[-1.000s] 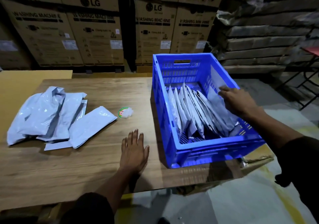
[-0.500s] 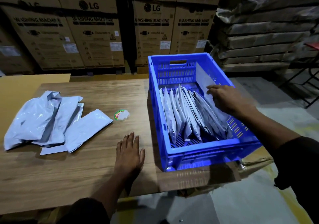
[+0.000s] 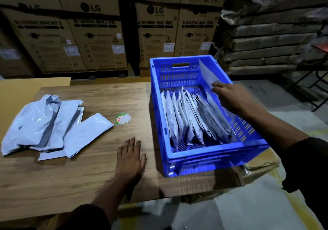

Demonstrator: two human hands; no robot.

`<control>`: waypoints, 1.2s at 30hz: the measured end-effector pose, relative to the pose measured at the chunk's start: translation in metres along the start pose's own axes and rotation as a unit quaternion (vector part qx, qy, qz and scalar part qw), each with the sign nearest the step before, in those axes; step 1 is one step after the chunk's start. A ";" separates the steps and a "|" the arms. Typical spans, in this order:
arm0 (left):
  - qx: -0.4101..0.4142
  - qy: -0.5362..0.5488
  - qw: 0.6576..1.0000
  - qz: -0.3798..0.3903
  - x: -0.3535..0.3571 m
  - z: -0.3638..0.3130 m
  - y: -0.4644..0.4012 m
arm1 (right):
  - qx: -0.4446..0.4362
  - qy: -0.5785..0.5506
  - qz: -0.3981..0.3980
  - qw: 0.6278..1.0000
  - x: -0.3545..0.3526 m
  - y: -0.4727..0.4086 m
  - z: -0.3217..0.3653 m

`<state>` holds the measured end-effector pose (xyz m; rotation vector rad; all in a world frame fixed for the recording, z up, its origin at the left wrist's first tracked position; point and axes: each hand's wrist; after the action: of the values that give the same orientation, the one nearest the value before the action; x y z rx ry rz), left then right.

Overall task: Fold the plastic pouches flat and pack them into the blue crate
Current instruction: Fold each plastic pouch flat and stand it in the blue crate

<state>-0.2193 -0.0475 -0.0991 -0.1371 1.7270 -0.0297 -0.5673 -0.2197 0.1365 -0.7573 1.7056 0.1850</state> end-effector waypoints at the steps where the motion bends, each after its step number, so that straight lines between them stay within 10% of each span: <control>1: 0.001 -0.001 1.000 0.002 0.000 0.000 0.000 | -0.002 0.010 -0.003 1.000 -0.003 -0.002 0.000; 25: 0.000 0.011 1.000 -0.003 -0.001 0.001 0.001 | 0.140 -0.070 0.273 0.949 0.053 0.032 0.012; 36: -0.029 0.008 0.999 -0.032 -0.004 0.024 0.005 | 0.081 -0.105 -0.003 0.991 -0.018 -0.026 0.092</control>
<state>-0.1954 -0.0404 -0.1000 -0.2346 1.7388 -0.0282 -0.4755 -0.1867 0.1333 -0.6011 1.4986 0.1164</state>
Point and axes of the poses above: each hand's wrist, its own y-axis away from the middle knuckle, its own x-axis out of the palm, z = x × y
